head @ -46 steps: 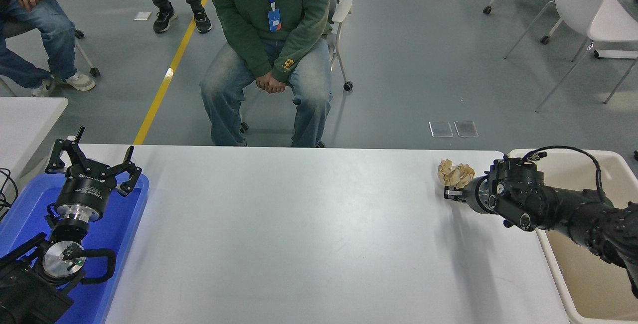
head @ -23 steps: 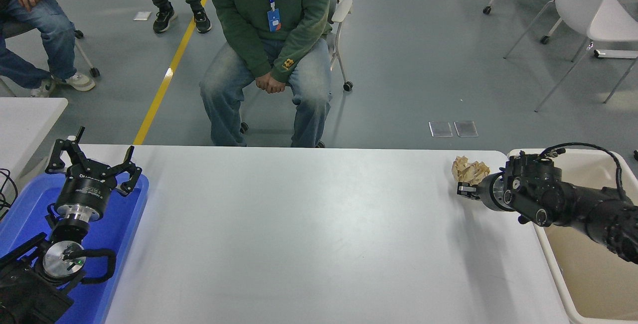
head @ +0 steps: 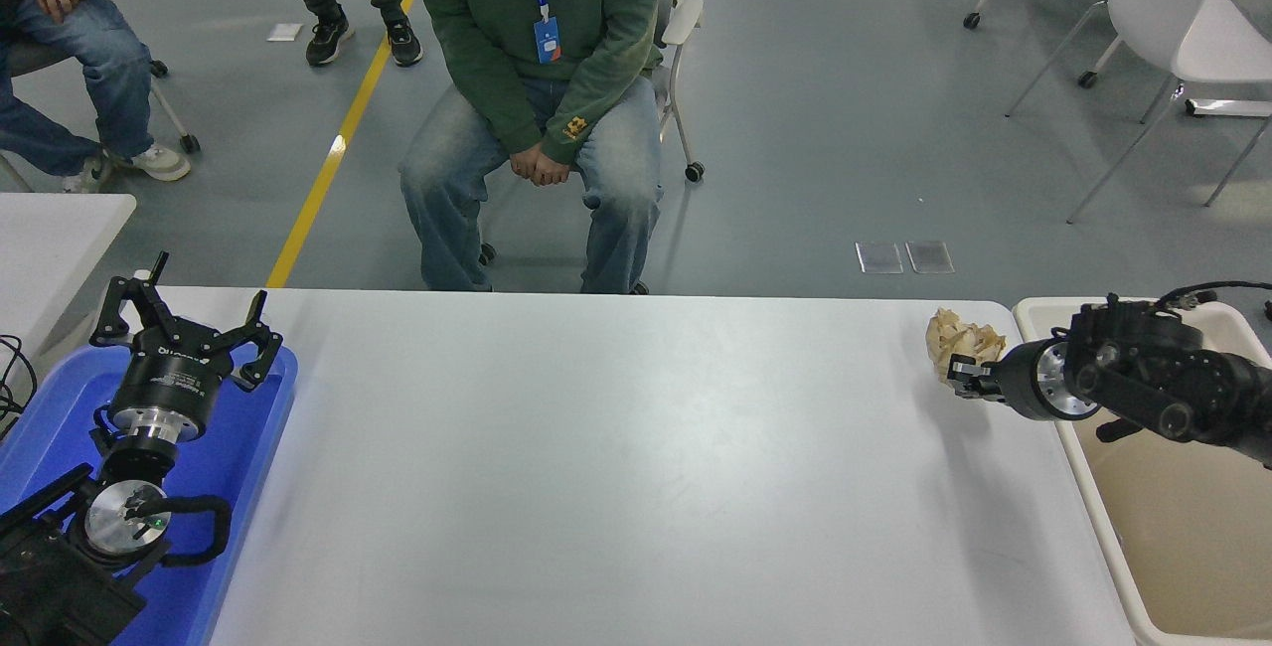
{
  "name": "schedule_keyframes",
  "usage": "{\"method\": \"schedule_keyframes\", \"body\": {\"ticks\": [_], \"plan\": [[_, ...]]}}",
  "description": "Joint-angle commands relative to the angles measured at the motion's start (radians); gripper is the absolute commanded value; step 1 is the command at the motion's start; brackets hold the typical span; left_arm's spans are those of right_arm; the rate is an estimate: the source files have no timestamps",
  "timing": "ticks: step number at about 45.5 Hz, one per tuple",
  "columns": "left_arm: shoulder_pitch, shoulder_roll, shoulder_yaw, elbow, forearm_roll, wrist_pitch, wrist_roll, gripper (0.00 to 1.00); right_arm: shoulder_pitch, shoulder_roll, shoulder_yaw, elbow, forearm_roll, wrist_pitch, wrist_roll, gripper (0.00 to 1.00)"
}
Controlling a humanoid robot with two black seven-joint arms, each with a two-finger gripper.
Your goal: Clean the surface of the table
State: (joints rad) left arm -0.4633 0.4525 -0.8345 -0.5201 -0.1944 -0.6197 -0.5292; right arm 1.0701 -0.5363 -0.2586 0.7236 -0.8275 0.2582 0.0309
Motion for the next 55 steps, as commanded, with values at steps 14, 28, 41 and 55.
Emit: {"method": "schedule_keyframes", "body": {"ticks": [14, 28, 41, 55], "plan": [[0.000, 0.000, 0.000, 0.000, 0.000, 0.000, 0.000, 1.00, 0.024, -0.280, 0.120, 0.249, 0.002, 0.030, 0.072, 0.00], [0.000, 0.000, 0.000, 0.000, 0.000, 0.000, 0.000, 1.00, 0.022, -0.467, 0.251, 0.381, 0.002, 0.113, 0.083, 0.00], [0.000, 0.000, 0.000, 0.000, 0.000, 0.000, 0.000, 1.00, 0.018, -0.628, 0.329, 0.484, 0.002, 0.184, 0.113, 0.00], [0.000, 0.000, 0.000, 0.000, 0.000, 0.000, 0.000, 1.00, 0.019, -0.737, 0.420, 0.533, 0.031, 0.269, 0.132, 0.00]]}}
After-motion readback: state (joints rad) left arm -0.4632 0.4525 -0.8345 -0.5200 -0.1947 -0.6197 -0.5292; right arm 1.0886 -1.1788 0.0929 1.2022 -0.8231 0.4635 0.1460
